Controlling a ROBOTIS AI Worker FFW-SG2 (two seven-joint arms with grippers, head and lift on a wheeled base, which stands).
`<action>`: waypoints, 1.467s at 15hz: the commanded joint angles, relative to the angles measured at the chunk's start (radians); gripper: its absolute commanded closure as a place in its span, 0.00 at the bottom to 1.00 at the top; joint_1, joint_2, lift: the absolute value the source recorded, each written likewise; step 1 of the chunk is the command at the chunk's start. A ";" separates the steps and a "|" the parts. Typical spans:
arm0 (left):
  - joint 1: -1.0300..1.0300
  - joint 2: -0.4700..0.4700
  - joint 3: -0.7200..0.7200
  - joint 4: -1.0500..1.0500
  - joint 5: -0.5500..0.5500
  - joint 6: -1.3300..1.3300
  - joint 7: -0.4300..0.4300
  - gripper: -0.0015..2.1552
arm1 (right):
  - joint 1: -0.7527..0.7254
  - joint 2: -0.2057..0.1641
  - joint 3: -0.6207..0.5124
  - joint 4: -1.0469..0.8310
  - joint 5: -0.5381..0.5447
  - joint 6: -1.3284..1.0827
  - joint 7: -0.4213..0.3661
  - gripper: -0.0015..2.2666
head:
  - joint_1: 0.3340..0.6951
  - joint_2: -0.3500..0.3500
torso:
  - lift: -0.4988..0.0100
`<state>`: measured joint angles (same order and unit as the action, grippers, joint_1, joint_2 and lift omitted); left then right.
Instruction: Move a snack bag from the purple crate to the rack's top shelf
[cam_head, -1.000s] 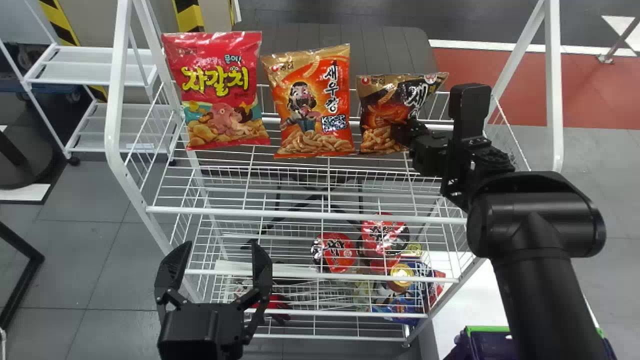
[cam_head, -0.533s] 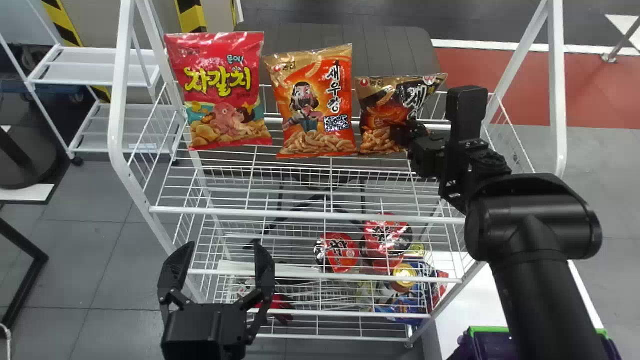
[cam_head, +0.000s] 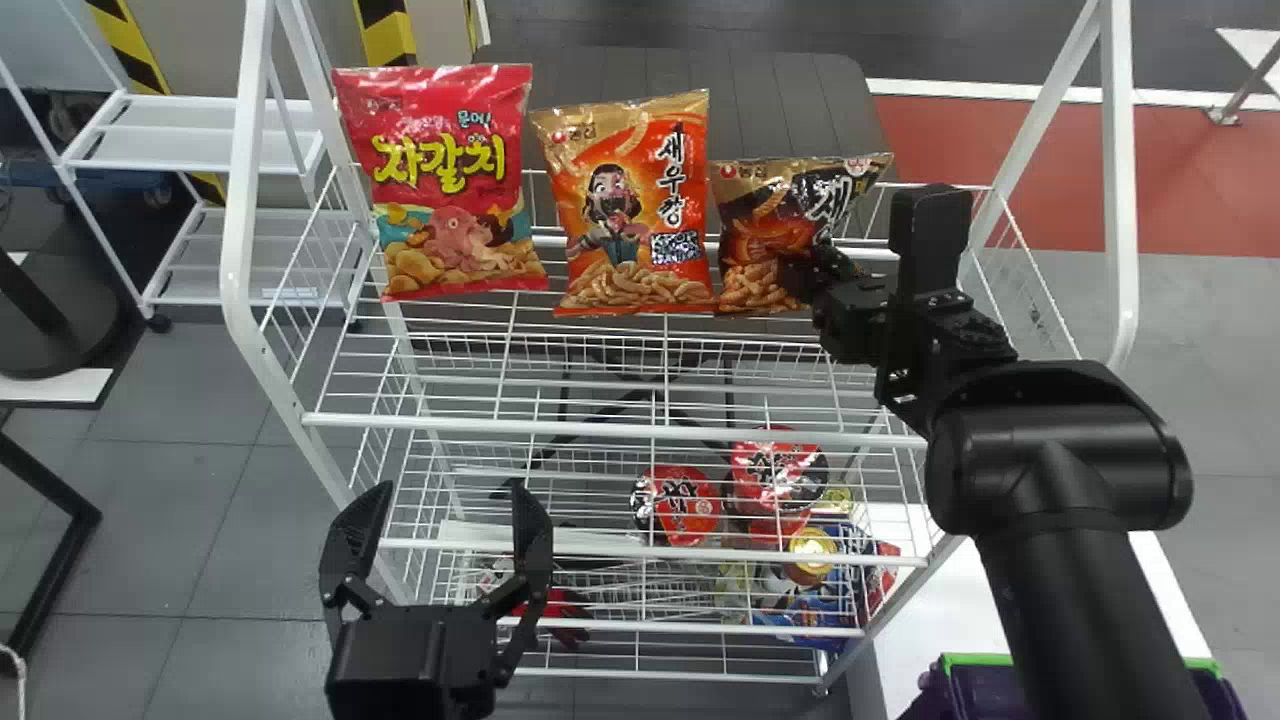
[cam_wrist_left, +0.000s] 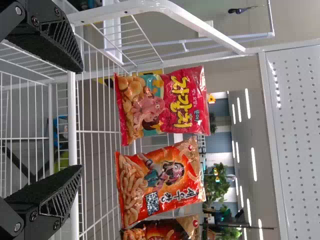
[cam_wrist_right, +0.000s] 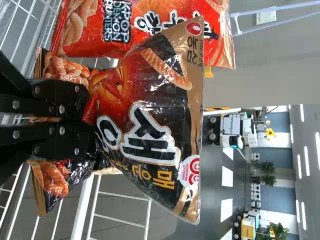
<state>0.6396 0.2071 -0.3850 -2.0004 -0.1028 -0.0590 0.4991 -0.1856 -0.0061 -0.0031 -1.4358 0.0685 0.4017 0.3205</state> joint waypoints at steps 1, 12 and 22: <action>0.000 0.002 0.000 0.000 0.000 0.000 0.001 0.06 | 0.000 0.007 0.000 0.009 -0.013 -0.013 0.000 0.23 | 1.00 0.45 | 0.98; 0.002 0.000 0.000 0.006 0.000 -0.003 0.009 0.06 | 0.031 0.007 0.005 -0.020 -0.013 -0.053 -0.003 0.14 | 1.00 0.46 | 0.98; -0.005 0.000 0.000 0.014 0.000 -0.006 0.006 0.06 | 0.061 0.007 0.022 -0.086 -0.003 -0.068 0.000 0.13 | 1.00 0.48 | 0.98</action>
<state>0.6362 0.2067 -0.3850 -1.9866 -0.1028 -0.0651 0.5049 -0.1254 -0.0061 0.0168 -1.5191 0.0658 0.3377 0.3206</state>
